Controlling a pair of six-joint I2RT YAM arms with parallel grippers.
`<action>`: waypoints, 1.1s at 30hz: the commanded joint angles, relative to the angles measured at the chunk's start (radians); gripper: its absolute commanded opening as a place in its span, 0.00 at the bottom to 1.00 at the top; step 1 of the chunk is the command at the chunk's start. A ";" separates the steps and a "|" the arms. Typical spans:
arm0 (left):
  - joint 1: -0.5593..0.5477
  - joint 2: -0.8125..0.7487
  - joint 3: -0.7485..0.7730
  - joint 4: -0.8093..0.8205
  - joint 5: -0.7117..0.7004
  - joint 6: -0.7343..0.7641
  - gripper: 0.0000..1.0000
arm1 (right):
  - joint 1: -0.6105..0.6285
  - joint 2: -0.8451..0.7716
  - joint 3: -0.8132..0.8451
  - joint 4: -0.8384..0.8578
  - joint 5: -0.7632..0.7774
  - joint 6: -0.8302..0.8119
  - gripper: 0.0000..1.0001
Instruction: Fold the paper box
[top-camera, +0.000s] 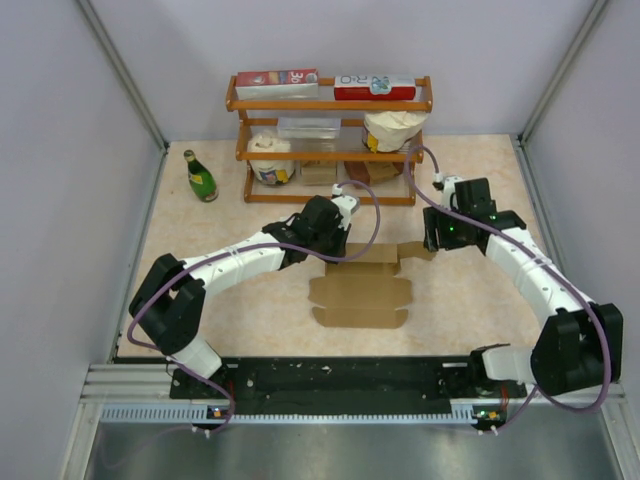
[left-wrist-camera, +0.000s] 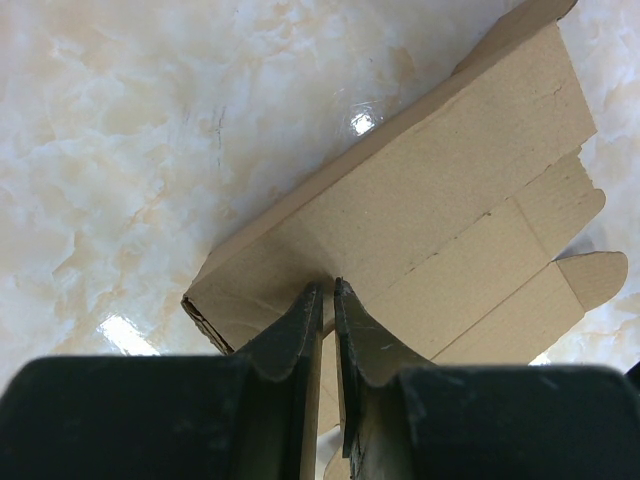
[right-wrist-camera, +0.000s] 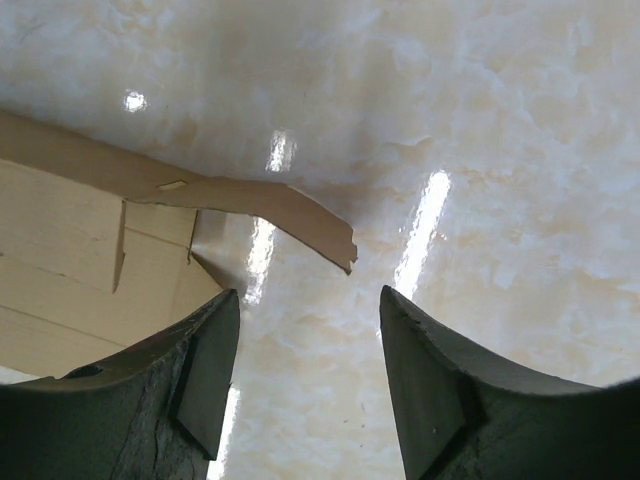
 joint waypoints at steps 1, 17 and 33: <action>-0.001 -0.013 0.002 -0.005 0.010 -0.006 0.15 | -0.008 0.068 0.077 0.002 -0.032 -0.143 0.57; 0.000 -0.010 0.014 -0.010 0.024 -0.006 0.15 | -0.009 0.151 0.054 0.115 -0.101 -0.226 0.52; 0.000 -0.015 0.016 -0.021 0.024 -0.002 0.15 | -0.009 0.185 0.043 0.109 -0.086 -0.191 0.41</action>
